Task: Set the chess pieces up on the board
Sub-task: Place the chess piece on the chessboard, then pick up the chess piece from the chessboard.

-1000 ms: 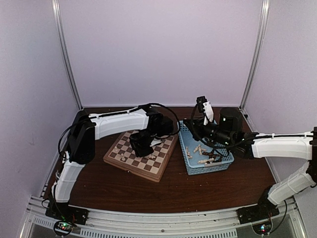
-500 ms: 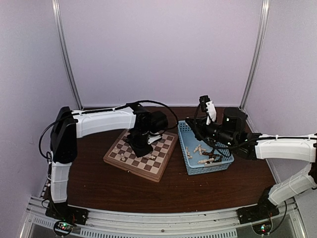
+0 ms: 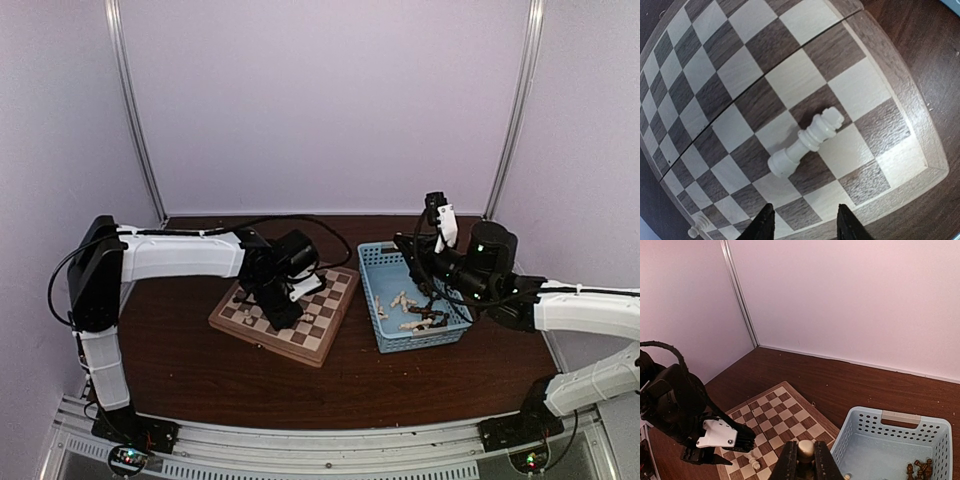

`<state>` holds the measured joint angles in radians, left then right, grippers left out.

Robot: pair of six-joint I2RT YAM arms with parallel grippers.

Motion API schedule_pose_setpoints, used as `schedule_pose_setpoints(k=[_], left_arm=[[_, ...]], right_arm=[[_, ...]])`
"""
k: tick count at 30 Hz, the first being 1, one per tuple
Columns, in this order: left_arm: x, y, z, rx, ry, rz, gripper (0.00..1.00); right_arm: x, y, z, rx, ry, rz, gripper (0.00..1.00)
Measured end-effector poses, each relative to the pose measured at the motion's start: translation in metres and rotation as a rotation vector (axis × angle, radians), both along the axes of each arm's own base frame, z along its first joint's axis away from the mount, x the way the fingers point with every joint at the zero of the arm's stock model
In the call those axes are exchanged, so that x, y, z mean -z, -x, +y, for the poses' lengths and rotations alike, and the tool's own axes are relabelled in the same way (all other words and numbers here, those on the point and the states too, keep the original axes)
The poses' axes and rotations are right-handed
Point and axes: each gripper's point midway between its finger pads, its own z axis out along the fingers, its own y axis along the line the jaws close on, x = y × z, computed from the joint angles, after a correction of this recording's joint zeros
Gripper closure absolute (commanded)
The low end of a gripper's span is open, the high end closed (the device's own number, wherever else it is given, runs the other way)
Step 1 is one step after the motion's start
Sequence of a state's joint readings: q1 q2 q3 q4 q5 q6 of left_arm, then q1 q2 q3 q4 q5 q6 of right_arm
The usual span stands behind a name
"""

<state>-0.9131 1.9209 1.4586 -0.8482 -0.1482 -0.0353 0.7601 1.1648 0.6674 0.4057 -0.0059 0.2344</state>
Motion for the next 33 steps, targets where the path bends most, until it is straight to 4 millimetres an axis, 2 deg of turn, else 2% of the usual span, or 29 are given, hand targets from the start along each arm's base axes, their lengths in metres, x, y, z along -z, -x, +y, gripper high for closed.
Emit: schedule_pose_setpoints(k=[7,14,19,27,33], left_arm=[[0.000,-0.011,-0.018,0.073,0.078,-0.042,0.57],[0.008,-0.025,-0.020,0.124,0.083,-0.009,0.62],[0.014,-0.024,-0.026,0.178,0.097,0.052,0.64],[0.011,-0.022,-0.044,0.255,0.130,0.100,0.68],[0.023,-0.022,-0.043,0.266,0.083,0.141,0.69]], right_arm=[[0.006,-0.003,-0.013,0.068,0.033,0.022,0.97],[0.005,-0.001,-0.022,0.095,0.036,0.017,0.97],[0.007,-0.001,-0.024,0.105,0.041,0.020,0.97],[0.007,-0.003,-0.027,0.117,0.042,0.020,0.97],[0.007,-0.004,-0.028,0.123,0.043,0.020,0.97]])
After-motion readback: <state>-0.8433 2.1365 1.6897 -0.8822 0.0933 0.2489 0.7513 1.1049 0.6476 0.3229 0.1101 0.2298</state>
